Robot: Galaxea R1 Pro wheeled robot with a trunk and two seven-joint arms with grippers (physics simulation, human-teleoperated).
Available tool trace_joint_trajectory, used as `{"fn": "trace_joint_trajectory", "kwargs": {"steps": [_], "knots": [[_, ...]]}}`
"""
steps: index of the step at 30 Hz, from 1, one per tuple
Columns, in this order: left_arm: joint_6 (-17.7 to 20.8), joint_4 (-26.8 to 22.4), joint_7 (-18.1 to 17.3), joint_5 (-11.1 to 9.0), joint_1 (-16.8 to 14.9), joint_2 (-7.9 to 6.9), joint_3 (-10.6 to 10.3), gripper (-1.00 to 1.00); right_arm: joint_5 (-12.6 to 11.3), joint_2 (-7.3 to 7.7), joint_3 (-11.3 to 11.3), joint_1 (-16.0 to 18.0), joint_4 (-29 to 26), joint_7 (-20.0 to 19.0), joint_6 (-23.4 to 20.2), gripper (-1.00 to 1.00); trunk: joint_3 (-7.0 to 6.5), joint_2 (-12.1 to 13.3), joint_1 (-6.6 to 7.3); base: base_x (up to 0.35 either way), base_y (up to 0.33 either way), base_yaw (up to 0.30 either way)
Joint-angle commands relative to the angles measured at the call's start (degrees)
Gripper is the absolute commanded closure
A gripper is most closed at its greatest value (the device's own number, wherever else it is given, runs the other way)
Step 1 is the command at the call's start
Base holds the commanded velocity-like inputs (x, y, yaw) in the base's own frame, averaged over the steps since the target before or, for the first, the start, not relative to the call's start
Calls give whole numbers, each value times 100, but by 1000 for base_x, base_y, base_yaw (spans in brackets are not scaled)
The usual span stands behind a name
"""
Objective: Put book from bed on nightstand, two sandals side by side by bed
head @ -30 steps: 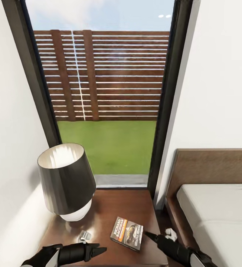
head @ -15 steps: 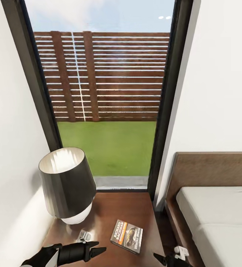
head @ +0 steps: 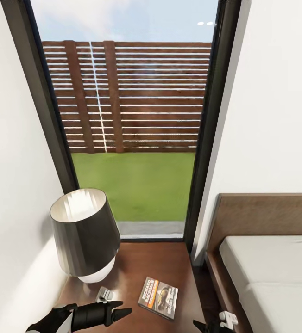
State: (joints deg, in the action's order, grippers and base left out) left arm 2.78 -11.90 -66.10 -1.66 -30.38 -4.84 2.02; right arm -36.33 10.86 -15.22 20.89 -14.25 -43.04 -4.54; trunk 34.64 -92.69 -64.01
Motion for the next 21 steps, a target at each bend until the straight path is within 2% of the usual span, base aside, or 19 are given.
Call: {"fn": "trace_joint_trajectory", "kwargs": {"steps": [1, 5, 11, 16, 19, 21], "knots": [[30, 3, 3, -1, -3, 1, 18, -100, -59, 4, -23, 2, 4, -12, -48, -100, -13, 39, 23, 0, 0, 0], [33, 1, 275, -1, -3, 4, 15, -100, -59, 4, -22, 2, 23, -12, -47, -100, -85, 199, 111, 0, 0, 0], [33, 91, 1025, 92, -3, 60, -6, -100, -59, 4, -25, 2, 392, -11, -36, -100, -192, 440, 243, 0, 0, 0], [27, 295, 1251, 156, -3, 98, -6, -100, -59, -6, -25, 2, 687, -12, -31, -100, -282, 640, 353, 0, 0, 0], [-17, 701, 1388, 164, -3, 78, -4, -100, -59, -12, -25, -3, 1006, -12, 78, -100, -336, 761, 418, 0, 0, 0], [-253, 960, 1658, 170, 6, 73, -6, -100, -59, -15, -25, -5, 1336, -11, 161, -100, -372, 841, 462, 0, 0, 0]]}}
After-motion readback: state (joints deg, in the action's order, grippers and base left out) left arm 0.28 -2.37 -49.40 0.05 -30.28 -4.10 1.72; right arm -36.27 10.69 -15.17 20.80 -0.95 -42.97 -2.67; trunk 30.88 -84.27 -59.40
